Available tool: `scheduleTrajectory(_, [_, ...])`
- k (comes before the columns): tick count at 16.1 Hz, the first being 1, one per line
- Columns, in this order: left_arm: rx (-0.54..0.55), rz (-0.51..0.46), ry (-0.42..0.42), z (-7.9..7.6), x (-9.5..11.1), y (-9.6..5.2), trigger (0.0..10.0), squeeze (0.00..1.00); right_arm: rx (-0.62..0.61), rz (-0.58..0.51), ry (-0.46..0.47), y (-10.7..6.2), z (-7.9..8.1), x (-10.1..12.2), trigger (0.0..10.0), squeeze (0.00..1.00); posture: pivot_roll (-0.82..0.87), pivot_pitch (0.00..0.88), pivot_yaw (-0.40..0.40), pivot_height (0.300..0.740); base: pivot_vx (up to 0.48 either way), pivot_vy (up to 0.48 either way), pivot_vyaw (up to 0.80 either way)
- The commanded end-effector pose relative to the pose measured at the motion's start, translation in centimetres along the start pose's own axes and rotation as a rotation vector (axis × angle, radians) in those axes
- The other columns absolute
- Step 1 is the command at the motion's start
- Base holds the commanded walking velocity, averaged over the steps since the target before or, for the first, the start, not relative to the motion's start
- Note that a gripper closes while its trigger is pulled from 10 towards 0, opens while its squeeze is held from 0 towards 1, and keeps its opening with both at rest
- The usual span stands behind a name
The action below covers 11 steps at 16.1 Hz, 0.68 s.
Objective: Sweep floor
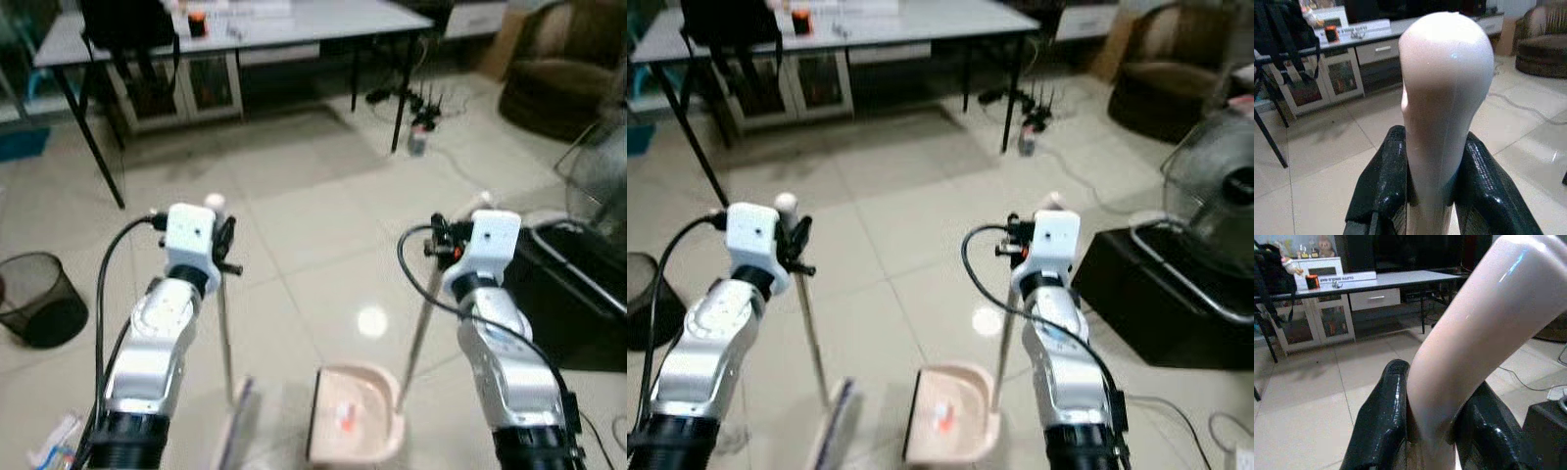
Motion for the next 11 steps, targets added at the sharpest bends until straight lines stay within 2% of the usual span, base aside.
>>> scheduleTrajectory(1, [0.007, -0.036, 0.021, 0.24, 1.08, 0.10, 10.0, 0.00, 0.012, -0.024, 0.017, 0.18, 0.25, 0.78, 10.0, 0.00, -0.09, 0.000, 0.026, 0.740, 0.000, 0.480, 0.00])
scheduleTrajectory(11, [0.030, -0.029, 0.023, 0.87, 1.15, 0.17, 10.0, 0.00, 0.016, -0.017, 0.020, 0.48, 0.39, 0.72, 10.0, 0.00, -0.08, 0.000, 0.024, 0.740, 0.000, 0.480, 0.00])
Point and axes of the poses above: a point about 5 cm out from each wrist's last joint towards the gripper, its own y axis pointing out of the wrist towards the gripper, its own x axis along the axis of the wrist's last joint, z = x × y, the point moved 5 cm from there along y, pointing out of the wrist towards the gripper, and after that the axes turned 1 degree about y, right-handed, at the moved point
